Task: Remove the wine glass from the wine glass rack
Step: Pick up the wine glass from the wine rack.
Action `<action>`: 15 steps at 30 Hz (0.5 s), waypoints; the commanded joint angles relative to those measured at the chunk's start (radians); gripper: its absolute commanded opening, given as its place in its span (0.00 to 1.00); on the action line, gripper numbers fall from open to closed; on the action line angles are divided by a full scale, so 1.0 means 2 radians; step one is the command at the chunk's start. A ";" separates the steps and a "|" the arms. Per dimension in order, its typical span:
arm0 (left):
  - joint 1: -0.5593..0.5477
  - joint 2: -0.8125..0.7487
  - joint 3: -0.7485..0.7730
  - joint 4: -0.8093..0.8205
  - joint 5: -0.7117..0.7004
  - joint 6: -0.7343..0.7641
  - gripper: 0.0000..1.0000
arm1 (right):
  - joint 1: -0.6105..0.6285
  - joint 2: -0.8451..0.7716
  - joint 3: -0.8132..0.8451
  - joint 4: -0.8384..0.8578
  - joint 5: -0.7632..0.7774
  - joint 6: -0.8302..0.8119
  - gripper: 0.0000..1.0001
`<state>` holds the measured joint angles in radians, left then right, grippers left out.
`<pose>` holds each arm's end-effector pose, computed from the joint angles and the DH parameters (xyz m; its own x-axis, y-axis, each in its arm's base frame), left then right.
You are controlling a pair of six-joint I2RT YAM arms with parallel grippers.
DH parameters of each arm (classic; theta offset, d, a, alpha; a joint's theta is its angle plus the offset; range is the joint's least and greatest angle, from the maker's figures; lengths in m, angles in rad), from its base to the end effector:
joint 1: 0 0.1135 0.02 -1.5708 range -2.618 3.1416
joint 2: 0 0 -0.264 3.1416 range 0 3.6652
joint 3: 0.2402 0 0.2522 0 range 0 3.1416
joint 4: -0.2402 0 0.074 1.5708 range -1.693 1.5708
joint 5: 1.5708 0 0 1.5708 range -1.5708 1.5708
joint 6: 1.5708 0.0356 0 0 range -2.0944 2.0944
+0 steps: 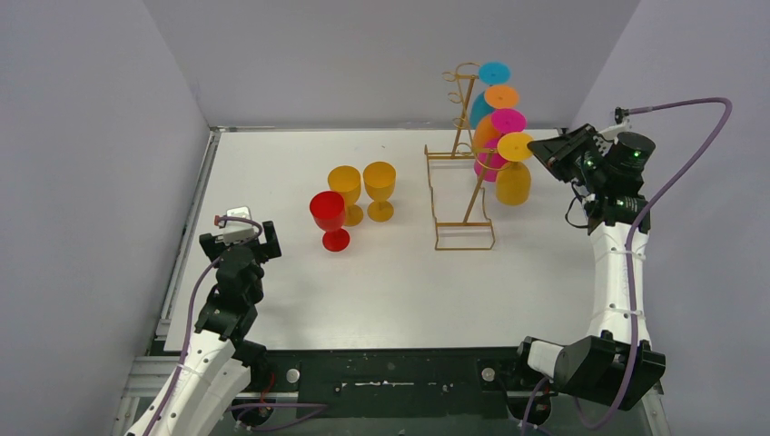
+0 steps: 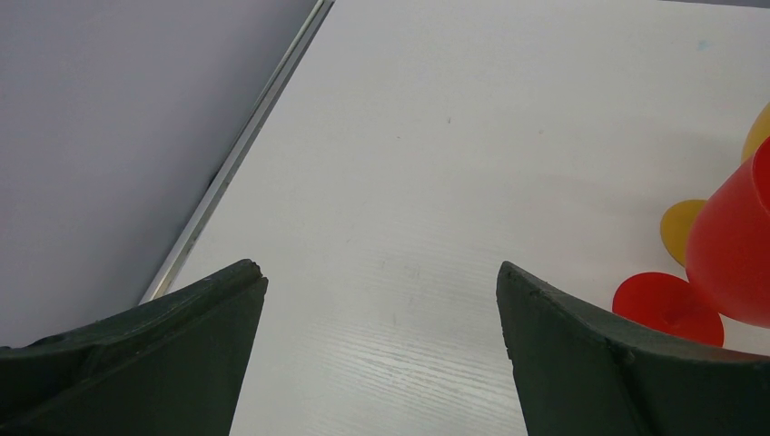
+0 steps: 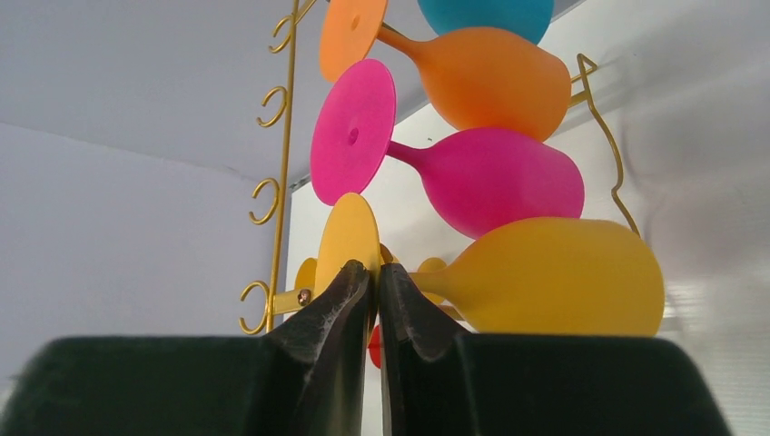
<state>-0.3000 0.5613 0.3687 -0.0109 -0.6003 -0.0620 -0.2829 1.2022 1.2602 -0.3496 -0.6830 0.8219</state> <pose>0.1489 -0.0250 0.2451 -0.1751 0.0006 -0.9846 -0.2961 0.9537 0.0533 0.2591 -0.0519 0.4047 -0.4545 0.7238 -0.5192 -0.0456 0.5632 0.8251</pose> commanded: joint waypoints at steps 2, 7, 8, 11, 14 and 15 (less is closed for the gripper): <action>-0.002 -0.004 0.001 0.021 0.002 0.007 0.97 | -0.006 -0.015 0.021 0.001 0.012 0.020 0.07; -0.002 -0.006 0.001 0.021 0.002 0.008 0.97 | -0.009 -0.022 0.019 0.002 0.020 0.027 0.05; -0.002 -0.006 0.001 0.021 0.001 0.008 0.97 | -0.010 -0.022 0.017 0.006 0.021 0.029 0.03; -0.002 -0.006 0.001 0.022 0.000 0.008 0.97 | -0.011 -0.026 0.010 0.024 0.022 0.042 0.01; -0.002 -0.006 0.001 0.021 -0.001 0.008 0.97 | -0.011 -0.032 -0.001 0.046 0.024 0.056 0.00; -0.002 -0.006 0.001 0.021 -0.001 0.008 0.97 | -0.011 -0.034 -0.004 0.052 0.025 0.061 0.00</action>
<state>-0.3000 0.5583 0.3687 -0.0109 -0.5972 -0.0620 -0.2958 1.1751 1.2648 -0.3393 -0.6506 0.8921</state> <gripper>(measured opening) 0.974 0.070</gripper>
